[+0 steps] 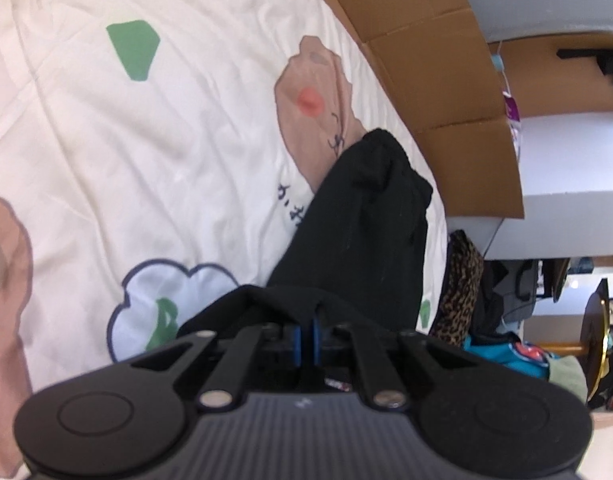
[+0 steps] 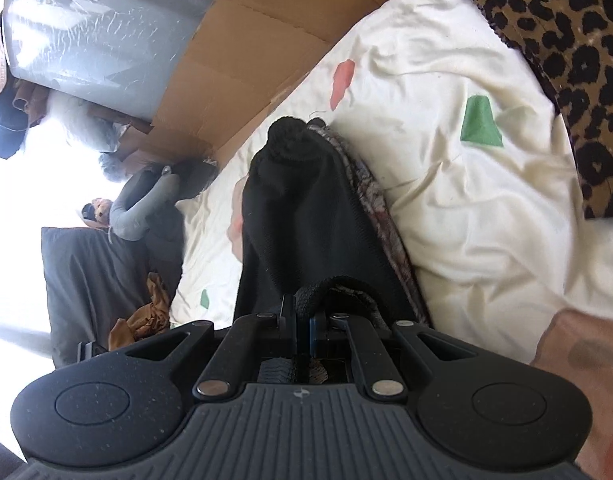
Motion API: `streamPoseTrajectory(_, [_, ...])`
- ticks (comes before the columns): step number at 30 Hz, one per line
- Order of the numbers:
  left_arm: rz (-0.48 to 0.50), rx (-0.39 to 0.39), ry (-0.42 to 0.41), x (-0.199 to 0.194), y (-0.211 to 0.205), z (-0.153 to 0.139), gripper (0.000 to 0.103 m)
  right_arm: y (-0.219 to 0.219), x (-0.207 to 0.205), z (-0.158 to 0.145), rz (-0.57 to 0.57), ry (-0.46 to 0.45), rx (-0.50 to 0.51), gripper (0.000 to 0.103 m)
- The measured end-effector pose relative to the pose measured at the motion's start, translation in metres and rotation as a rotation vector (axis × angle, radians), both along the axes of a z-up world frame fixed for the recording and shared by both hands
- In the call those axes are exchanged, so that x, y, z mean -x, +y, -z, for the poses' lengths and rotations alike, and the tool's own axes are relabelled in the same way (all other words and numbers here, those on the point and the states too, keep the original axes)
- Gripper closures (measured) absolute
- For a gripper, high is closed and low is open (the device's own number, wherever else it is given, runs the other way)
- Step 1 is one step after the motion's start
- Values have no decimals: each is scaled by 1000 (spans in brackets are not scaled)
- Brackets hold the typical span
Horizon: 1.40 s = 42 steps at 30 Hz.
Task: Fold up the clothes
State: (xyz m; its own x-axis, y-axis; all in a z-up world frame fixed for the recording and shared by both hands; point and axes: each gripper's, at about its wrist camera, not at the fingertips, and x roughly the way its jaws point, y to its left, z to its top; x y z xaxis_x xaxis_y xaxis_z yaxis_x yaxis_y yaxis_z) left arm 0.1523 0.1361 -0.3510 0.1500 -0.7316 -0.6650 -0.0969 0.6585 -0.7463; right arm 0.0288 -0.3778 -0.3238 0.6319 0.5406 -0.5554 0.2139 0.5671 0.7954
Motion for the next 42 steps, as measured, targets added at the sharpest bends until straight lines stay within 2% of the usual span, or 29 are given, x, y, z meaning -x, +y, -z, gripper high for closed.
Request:
streamPoseTrajectory(10, [-59, 10, -54, -20, -4, -4, 97, -2, -30, -6, 30, -25, 8, 99])
streamPoseTrajectory(17, [-81, 2, -54, -28, -6, 4, 97, -6, -45, 6, 65, -2, 9, 99])
streamPoseTrajectory(23, [-76, -33, -56, -36, -7, 24, 97, -5, -56, 24, 80, 20, 14, 99])
streamPoseTrajectory(25, [-70, -37, -48, -37, -9, 34, 96, -5, -59, 31, 86, 24, 5, 95])
streamPoseTrajectory(27, [-63, -27, -31, -36, -11, 44, 90, -7, -59, 36, 92, 34, 6, 95])
streamPoseTrajectory(29, [-24, -51, -34, -32, -14, 48, 82, -9, -57, 39, 90, 38, 0, 91])
streamPoseTrajectory(31, [-9, -51, -32, -29, -13, 50, 79, -11, -54, 39, 93, 28, -9, 76])
streamPoseTrajectory(32, [-14, -37, -30, -27, -11, 50, 74, -11, -52, 38, 93, 20, -18, 71])
streamPoseTrajectory(33, [-14, -32, -34, -26, -9, 48, 68, -10, -50, 38, 88, 16, -23, 59])
streamPoseTrajectory(34, [-9, -32, -46, -25, -8, 45, 65, -10, -48, 37, 83, 12, -28, 55])
streamPoseTrajectory(36, [-10, -41, -78, -21, -4, 38, 46, -8, -46, 34, 74, 5, -32, 53])
streamPoseTrajectory(39, [-69, -10, -70, -13, 1, 36, 40, 0, -44, 29, 71, -11, -42, 49])
streamPoseTrajectory(42, [-73, -17, -79, -1, -4, 43, 40, 14, -44, 27, 30, -12, 10, 41])
